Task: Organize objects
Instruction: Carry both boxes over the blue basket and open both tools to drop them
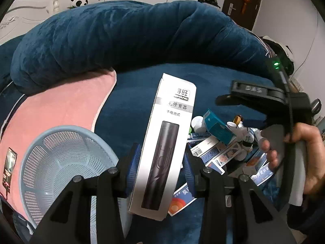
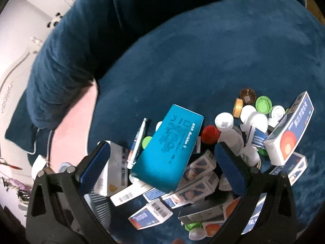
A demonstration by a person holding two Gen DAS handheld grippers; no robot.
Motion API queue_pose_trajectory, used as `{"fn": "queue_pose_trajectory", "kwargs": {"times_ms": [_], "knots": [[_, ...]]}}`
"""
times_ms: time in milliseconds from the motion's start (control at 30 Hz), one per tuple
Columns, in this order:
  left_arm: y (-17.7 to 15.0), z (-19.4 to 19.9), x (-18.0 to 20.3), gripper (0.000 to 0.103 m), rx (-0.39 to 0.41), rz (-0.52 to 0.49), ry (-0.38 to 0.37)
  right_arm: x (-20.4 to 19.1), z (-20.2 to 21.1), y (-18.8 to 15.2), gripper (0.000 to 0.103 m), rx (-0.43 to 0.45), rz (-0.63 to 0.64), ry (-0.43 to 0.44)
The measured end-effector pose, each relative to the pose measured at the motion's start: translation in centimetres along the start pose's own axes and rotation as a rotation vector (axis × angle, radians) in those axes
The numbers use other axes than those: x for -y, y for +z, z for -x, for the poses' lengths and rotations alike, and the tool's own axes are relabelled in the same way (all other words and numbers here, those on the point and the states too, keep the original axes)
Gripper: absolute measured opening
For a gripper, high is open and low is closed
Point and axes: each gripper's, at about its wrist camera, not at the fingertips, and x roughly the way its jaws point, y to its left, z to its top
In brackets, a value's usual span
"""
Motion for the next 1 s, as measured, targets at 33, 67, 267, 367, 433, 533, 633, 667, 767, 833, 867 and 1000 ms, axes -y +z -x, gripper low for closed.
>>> {"fn": "queue_pose_trajectory", "kwargs": {"times_ms": [33,67,267,367,433,533,633,667,767,833,867,1000], "knots": [[0.0,0.1,0.2,0.042,0.003,0.002,-0.001,0.1,-0.6,0.1,0.103,-0.023,-0.016,0.003],[0.0,0.1,0.2,0.042,0.008,0.006,-0.005,0.0,-1.3,0.2,0.103,-0.042,-0.03,0.006],[0.1,0.0,0.3,0.042,0.009,-0.002,0.001,-0.5,-3.7,0.6,0.103,-0.095,-0.043,-0.027],[0.0,0.0,0.0,0.042,0.005,0.01,0.004,-0.6,-4.4,0.3,0.078,-0.119,-0.027,-0.058],[-0.1,0.2,-0.3,0.042,0.009,0.02,0.008,-0.5,-4.6,0.0,0.069,-0.129,-0.011,-0.079],[-0.1,0.5,-1.1,0.042,0.014,0.04,0.012,-0.5,-3.7,-0.4,0.063,-0.104,0.008,-0.08],[0.0,1.2,-2.3,0.042,0.031,0.074,0.018,-0.8,-2.6,-1.1,0.062,-0.061,0.035,-0.074],[-0.1,1.5,-2.9,0.042,0.038,0.089,0.028,-1.2,-2.1,-1.2,0.062,-0.04,0.056,-0.075],[-0.6,2.3,-5.4,0.042,0.041,0.152,0.067,-2.7,-0.3,-2.1,0.062,0.01,0.125,-0.059],[-1.1,2.7,-7.5,0.042,0.039,0.213,0.091,-4.0,0.6,-2.8,0.062,0.027,0.174,-0.033],[-1.6,3.1,-9.0,0.042,0.039,0.261,0.108,-4.8,0.9,-3.2,0.062,0.031,0.2,-0.018],[-3.0,4.2,-12.6,0.042,0.053,0.373,0.163,-8.4,1.6,-5.5,0.062,0.03,0.305,0.046]]}}
